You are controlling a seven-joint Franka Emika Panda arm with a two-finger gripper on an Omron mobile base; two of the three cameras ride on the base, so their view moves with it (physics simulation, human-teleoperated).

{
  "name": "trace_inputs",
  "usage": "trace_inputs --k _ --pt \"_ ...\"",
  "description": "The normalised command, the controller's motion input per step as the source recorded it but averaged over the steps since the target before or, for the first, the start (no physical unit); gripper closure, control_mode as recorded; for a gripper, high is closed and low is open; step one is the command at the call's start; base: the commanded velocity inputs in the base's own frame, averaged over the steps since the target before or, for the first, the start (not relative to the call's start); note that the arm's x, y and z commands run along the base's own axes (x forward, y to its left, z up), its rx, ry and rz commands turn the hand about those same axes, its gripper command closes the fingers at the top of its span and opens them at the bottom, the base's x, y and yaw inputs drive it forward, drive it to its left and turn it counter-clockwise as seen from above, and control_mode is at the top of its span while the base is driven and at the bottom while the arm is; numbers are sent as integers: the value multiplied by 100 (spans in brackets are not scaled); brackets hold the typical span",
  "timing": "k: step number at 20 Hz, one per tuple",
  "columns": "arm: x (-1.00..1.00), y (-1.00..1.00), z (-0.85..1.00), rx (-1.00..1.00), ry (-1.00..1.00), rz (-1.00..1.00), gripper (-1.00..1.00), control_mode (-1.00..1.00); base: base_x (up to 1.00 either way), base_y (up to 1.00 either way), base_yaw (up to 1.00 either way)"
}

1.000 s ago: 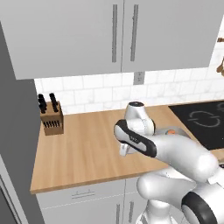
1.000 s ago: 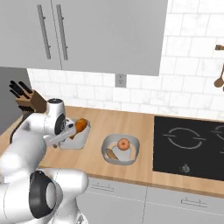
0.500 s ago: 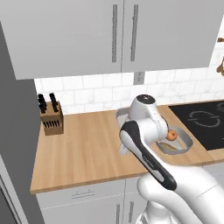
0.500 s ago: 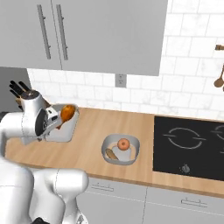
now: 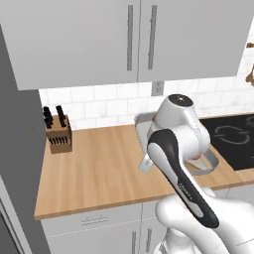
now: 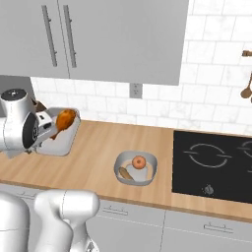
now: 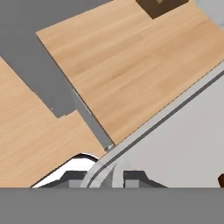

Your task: Take the meat container that has the chicken drumstick and place it on the second highest rack of the freezer. Then take the vegetable container that has the onion and sweet potato and place it on the highest rack of the freezer.

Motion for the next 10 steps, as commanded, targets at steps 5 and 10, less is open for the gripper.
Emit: trace_inputs --k 5,10 --pt "-18 0 8 0 3 0 100 -100 0 0 0" --pt "-1 0 0 0 1 0 100 -100 0 0 0"
